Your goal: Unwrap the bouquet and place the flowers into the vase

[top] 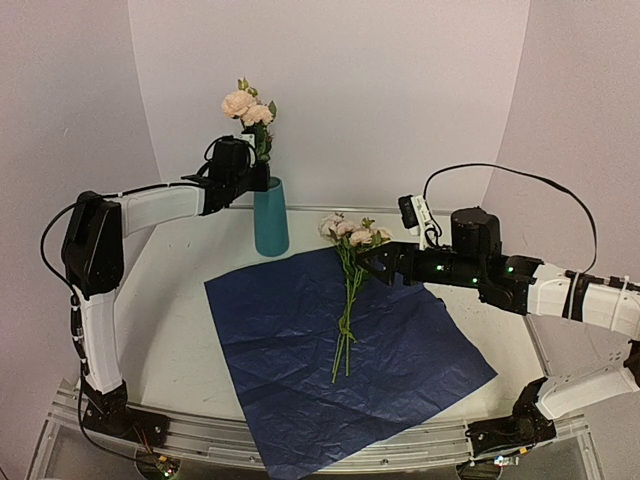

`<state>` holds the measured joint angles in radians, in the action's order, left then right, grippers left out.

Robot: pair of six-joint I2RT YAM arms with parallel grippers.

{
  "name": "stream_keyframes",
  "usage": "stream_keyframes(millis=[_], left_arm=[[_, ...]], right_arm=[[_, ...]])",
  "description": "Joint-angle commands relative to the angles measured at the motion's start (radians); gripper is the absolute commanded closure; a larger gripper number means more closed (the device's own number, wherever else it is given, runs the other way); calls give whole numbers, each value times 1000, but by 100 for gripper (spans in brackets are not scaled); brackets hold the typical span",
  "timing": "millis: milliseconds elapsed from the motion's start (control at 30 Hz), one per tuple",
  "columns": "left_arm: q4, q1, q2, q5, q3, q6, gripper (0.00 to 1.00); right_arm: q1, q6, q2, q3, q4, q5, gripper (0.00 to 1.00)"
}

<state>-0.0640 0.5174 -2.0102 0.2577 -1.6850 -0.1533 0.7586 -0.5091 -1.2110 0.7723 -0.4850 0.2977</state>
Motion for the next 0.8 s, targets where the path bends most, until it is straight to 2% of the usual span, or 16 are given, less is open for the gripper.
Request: stream_keyframes(millis=[0,167,333,433,567,767], left_arm=[[-43,-5,41,-13,22,-16,53],[-33,-5,88,-21,50,-11,32],[-15,-5,144,-20,96,-10,18],[2,-5,186,-19,130,-18,12],[29,-5,262,8,194,-39,3],[98,-4,395,43,291,-77,0]], right_arm=[[5,0,19,12,-11,-9,8],[5,-26,-13,13,-10,-35,8],[5,-77,-56,19,8,-107,8],[4,-133,-102,35,70,-210,9],[4,-198,-160,45,129,-273,17],[4,-269,-248,68,161,-280,29]])
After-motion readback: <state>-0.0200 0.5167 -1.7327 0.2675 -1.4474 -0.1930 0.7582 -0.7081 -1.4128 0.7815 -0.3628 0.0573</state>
